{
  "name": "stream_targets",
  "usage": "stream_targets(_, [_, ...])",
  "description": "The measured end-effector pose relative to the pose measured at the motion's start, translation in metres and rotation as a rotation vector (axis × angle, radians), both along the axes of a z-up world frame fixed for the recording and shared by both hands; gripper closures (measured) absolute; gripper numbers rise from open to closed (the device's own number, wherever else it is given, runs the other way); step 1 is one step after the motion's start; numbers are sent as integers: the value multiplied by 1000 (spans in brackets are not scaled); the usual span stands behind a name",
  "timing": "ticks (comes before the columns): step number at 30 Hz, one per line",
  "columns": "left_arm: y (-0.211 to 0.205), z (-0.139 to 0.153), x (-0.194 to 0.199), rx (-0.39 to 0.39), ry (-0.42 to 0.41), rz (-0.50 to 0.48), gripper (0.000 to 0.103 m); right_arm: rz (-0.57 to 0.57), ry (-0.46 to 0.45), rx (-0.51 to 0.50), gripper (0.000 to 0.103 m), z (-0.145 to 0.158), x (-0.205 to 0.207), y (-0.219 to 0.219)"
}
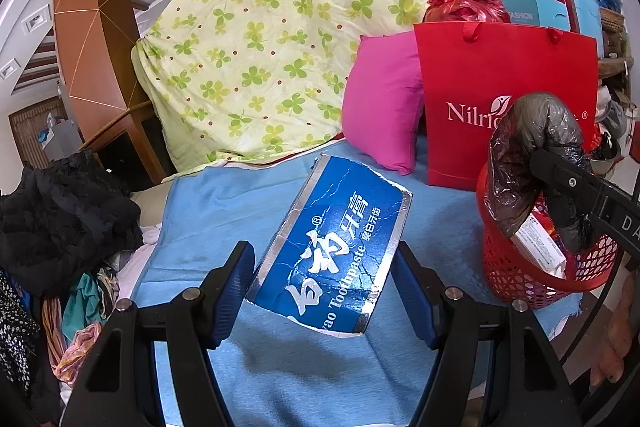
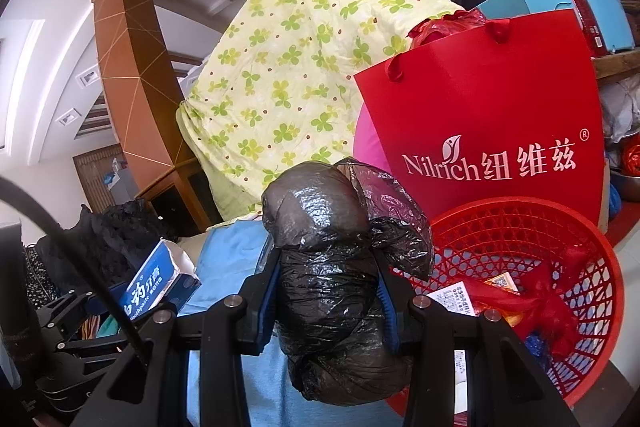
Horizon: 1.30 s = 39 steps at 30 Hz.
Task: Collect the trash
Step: 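Carry the toothpaste box and black bag toward the red mesh basket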
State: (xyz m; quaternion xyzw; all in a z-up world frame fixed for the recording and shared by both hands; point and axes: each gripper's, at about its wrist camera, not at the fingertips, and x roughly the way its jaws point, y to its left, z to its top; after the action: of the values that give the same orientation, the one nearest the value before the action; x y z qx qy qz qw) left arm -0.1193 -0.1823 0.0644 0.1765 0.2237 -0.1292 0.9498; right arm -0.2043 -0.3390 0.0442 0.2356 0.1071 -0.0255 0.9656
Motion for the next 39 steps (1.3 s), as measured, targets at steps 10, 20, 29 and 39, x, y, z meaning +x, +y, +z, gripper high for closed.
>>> stream_targets(10, [-5,1,-4,10,-7,-25,32,-16,-8,6,59,0,-6,-3])
stream_targets(20, [-16,1,-8,24,-10,-48,32,-34,-6,16,59,-1,-13,-6])
stream_targets(29, [-29,1,-11,41,-15,-70,32,-51,-10,33,59,-1,-18,-10])
stream_targets(39, [-38,0,-16,49,-14,-92,32,-69,-8,43,58,-2,-25,-15])
